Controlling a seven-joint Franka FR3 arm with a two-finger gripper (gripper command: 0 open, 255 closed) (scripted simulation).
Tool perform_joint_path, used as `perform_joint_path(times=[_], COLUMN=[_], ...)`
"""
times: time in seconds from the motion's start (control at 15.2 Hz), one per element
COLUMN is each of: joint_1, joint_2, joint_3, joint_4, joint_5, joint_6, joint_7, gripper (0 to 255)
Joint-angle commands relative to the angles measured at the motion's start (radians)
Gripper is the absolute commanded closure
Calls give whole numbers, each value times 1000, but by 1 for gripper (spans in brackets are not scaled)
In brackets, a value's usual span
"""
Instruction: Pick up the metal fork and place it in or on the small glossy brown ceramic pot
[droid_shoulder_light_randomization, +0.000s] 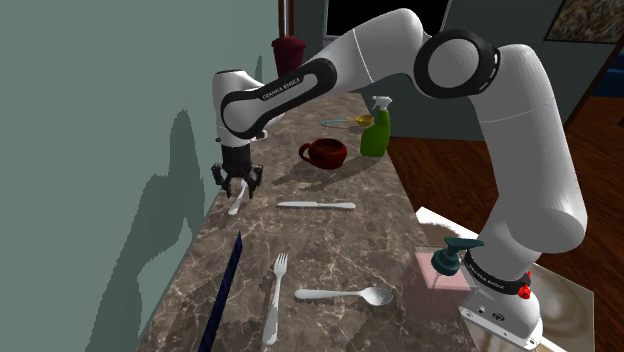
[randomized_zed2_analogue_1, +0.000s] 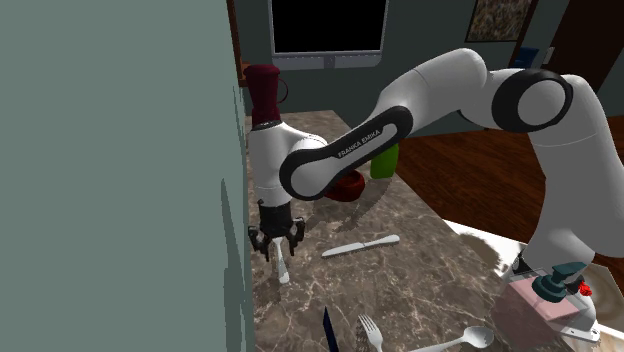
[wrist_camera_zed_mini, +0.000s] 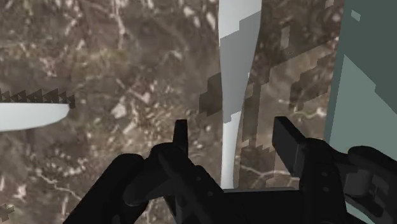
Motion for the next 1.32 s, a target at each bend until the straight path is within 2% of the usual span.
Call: perform_joint_path(times=[0.0,0.53,1.25], joint_1=[0,0,-5], joint_2=[0,0,-58], joint_3=[0,0,12], joint_4=[0,0,61], joint_5=[0,0,16], joint_6=[0,0,-116], joint_7=[0,0,2], gripper=[255,255,255])
